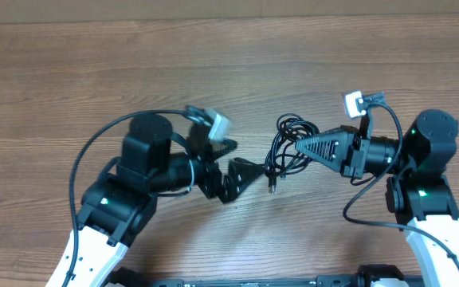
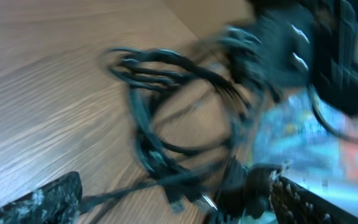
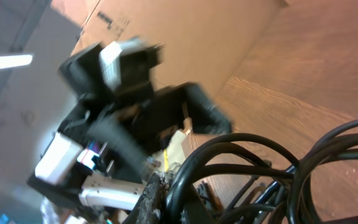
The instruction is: Untangle cables
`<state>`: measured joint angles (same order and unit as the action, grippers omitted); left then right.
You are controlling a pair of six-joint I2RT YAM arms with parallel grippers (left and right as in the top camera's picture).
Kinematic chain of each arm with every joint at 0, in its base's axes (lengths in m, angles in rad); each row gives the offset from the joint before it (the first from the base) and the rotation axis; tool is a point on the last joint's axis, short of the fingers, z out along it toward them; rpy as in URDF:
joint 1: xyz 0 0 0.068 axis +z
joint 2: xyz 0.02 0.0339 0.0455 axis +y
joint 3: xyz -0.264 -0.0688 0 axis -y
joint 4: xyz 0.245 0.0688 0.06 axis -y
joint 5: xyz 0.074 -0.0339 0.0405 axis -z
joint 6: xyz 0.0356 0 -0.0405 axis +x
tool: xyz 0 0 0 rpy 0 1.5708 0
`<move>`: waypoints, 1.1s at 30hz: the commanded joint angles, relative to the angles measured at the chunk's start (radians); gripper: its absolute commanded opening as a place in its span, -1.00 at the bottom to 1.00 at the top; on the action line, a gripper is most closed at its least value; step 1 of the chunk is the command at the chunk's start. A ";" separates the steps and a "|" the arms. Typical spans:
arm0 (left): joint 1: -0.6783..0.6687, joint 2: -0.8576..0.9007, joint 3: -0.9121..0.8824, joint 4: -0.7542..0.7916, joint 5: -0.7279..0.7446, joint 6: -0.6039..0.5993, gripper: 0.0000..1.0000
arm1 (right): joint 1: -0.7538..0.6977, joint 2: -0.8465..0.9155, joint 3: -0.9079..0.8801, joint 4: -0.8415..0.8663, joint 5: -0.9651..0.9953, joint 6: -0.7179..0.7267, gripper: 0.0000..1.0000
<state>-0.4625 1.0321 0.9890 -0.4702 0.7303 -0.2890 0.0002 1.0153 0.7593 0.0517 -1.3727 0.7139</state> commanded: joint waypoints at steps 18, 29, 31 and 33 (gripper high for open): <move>-0.112 0.058 0.015 0.000 0.053 0.397 0.96 | -0.002 0.035 0.021 0.008 -0.069 0.154 -0.92; -0.166 0.129 0.015 0.049 0.019 0.397 0.09 | -0.002 0.035 0.021 0.018 -0.069 0.158 -0.92; -0.166 0.137 0.015 0.049 -0.010 0.397 -0.32 | -0.002 0.035 0.021 0.018 -0.073 0.158 -0.92; -0.166 0.144 0.015 0.055 -0.024 0.396 -0.67 | -0.002 0.035 0.021 0.018 -0.085 0.158 -0.92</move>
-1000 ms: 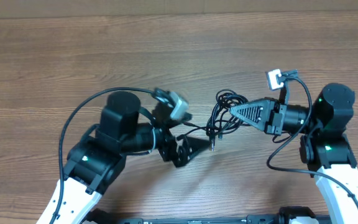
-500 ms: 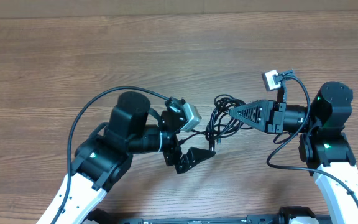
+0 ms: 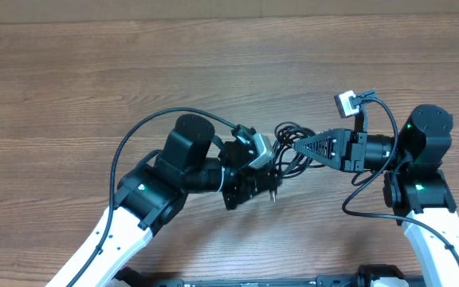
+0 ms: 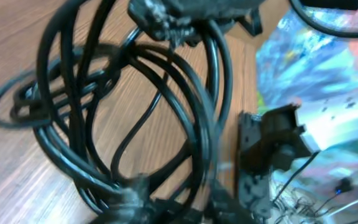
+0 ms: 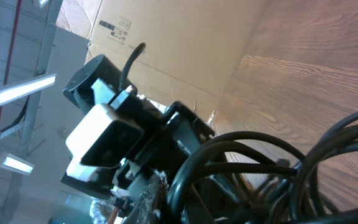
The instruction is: Untangle cables
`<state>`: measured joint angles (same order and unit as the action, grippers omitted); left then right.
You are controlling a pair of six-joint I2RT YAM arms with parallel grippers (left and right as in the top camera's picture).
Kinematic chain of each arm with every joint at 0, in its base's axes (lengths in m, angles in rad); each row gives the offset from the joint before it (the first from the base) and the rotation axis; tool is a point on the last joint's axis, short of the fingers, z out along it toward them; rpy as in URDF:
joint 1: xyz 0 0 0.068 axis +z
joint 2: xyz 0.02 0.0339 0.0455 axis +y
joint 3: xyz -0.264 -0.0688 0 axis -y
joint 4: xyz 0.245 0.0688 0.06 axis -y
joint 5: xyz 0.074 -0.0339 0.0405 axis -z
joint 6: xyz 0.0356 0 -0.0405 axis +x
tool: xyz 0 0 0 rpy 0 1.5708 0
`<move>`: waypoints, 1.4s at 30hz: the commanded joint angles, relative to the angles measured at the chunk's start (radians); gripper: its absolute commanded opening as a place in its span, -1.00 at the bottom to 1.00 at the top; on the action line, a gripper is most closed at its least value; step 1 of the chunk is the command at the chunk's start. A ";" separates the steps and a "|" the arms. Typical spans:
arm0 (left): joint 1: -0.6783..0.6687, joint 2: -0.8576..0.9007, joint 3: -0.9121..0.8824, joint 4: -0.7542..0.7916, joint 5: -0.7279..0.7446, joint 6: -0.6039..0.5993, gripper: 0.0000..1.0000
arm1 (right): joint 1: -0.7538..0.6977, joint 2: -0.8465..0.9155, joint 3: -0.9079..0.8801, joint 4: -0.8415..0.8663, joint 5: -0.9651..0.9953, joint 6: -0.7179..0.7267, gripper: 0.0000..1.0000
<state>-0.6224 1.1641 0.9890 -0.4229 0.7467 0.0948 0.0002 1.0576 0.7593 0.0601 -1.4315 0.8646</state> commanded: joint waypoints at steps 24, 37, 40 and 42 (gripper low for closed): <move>0.056 0.020 0.015 -0.035 -0.560 -0.488 -0.91 | -0.001 -0.007 0.021 0.066 -0.138 0.003 -0.92; 0.155 0.020 0.014 -0.043 -0.603 -0.617 -0.92 | -0.001 -0.007 0.021 0.066 -0.138 0.003 -0.92; 0.161 0.020 0.014 0.005 -0.603 -0.626 -0.91 | -0.001 -0.007 0.021 0.066 -0.138 0.002 -0.92; 0.163 0.020 0.014 0.040 -0.605 -0.626 -0.91 | -0.001 -0.007 0.021 0.066 -0.138 -0.001 -0.92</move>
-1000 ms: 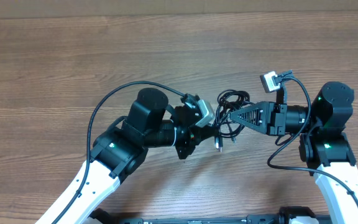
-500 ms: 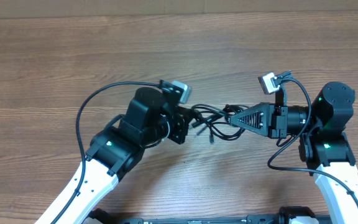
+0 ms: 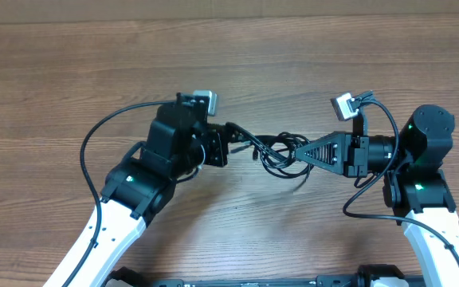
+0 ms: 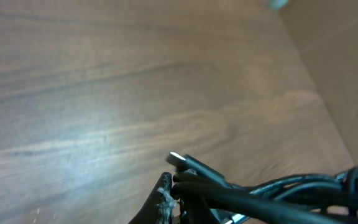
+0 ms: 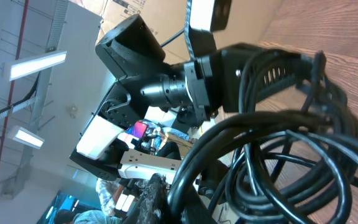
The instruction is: Untangle cables
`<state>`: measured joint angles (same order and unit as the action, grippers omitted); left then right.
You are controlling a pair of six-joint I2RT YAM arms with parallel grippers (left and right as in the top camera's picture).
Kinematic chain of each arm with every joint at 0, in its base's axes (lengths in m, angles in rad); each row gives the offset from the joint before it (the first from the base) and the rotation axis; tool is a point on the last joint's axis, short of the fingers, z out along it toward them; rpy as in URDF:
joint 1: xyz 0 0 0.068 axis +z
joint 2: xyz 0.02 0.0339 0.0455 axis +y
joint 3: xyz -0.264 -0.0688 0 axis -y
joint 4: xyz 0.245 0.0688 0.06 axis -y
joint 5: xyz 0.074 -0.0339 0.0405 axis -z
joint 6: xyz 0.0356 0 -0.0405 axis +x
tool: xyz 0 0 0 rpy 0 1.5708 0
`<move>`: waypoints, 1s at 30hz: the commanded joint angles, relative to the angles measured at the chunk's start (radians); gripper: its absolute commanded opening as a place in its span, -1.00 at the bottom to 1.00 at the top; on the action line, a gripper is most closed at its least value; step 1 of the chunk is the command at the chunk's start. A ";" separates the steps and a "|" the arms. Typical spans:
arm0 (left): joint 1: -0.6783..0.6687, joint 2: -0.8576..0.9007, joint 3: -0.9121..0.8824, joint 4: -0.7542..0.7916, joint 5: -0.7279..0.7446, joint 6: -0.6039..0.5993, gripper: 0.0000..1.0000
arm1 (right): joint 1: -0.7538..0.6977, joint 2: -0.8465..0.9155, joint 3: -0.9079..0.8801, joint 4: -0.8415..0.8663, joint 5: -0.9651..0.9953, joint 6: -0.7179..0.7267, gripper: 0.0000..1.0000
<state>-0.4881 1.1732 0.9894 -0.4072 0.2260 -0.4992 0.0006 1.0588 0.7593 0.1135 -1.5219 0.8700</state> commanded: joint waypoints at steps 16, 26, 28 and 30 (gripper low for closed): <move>0.057 0.010 0.014 0.124 -0.210 0.008 -0.91 | 0.005 -0.008 0.021 0.012 -0.048 -0.006 -0.92; 0.148 0.010 0.014 0.235 -0.122 0.082 -0.92 | 0.038 -0.008 0.021 0.013 -0.048 -0.032 -0.93; 0.148 0.010 0.014 0.235 -0.049 0.101 -0.92 | 0.038 -0.008 0.021 0.013 -0.048 -0.034 -0.93; 0.148 0.010 0.014 0.234 0.032 0.144 -0.92 | 0.037 -0.007 0.021 0.013 -0.048 -0.037 -0.93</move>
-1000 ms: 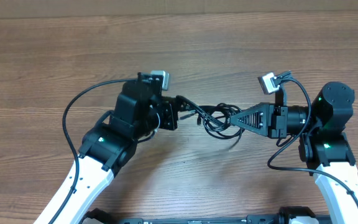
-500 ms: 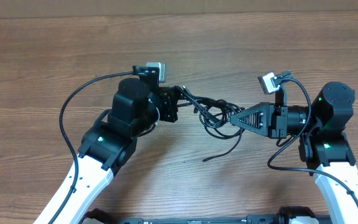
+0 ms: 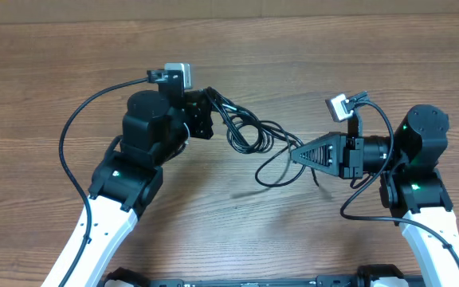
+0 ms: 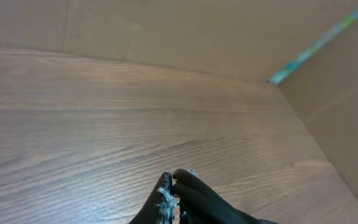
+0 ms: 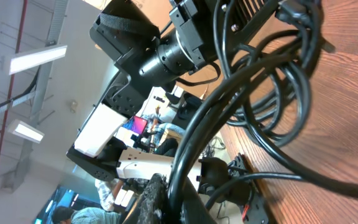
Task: Untangle cables
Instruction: 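Open both grippers and drop the cable bundle onto the table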
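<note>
A tangle of thin black cables (image 3: 249,137) hangs stretched between both arms above the wooden table (image 3: 309,64). My left gripper (image 3: 211,112) is shut on the cable's left end; in the left wrist view its tip (image 4: 174,186) pinches a black strand (image 4: 210,205). My right gripper (image 3: 295,157) is shut on a strand at the right end, seen thick and close (image 5: 194,149) in the right wrist view. Loops (image 3: 273,167) sag between the two grippers. The knot (image 5: 278,62) sits near the left arm.
The left arm's own black cable (image 3: 78,135) arcs out to the left of it. The right arm's cable (image 3: 357,211) loops below its wrist. A cardboard wall (image 4: 166,25) stands beyond the table's far edge.
My left gripper has moved up and to the left with its end of the cable. My right gripper has shifted slightly down. The bundle is drawn out longer, with a loose loop now sagging.
At first the cable lay bunched at my right gripper's tip, with the left gripper apart from it. Then the left gripper was in at the bundle. A second ago it held one end to the left. Now the two ends are farther apart and the loops are opened out.
</note>
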`<state>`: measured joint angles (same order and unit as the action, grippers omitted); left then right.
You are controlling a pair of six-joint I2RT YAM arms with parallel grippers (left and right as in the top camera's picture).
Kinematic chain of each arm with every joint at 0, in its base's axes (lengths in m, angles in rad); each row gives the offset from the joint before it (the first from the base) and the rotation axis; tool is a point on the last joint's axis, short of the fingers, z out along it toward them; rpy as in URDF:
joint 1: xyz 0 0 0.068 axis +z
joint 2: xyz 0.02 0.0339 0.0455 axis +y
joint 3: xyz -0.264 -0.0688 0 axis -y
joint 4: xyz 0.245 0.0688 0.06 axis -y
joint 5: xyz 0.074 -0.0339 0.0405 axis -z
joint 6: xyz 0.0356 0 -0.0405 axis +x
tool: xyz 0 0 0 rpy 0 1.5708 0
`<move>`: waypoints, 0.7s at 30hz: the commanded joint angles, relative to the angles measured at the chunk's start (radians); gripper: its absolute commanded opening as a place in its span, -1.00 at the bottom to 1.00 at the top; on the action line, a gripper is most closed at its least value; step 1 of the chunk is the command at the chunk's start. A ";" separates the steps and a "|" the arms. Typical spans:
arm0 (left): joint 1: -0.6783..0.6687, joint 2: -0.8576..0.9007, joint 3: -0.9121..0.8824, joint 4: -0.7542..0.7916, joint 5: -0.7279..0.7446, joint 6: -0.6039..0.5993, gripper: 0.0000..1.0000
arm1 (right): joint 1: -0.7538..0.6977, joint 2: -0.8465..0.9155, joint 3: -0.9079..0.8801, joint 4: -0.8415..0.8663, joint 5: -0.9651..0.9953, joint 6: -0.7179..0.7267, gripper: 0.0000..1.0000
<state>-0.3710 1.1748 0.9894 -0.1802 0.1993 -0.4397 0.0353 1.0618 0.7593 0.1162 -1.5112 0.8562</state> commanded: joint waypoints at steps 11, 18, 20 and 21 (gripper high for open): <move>0.031 -0.064 0.014 0.009 0.274 0.194 -0.92 | 0.003 0.053 0.020 0.002 -0.058 -0.057 -0.93; 0.031 -0.192 0.014 -0.002 0.274 0.258 -0.91 | 0.003 0.135 0.020 0.002 -0.058 -0.058 -0.93; 0.031 -0.222 0.014 -0.007 0.272 0.265 -0.92 | 0.003 0.152 0.020 0.003 -0.058 -0.058 -0.92; 0.031 -0.236 0.014 -0.009 0.273 0.273 -0.92 | 0.003 0.158 0.020 0.003 -0.058 -0.061 -0.78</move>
<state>-0.3504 0.9825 0.9894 -0.1871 0.4469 -0.2192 0.0353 1.2087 0.7593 0.1139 -1.5364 0.8192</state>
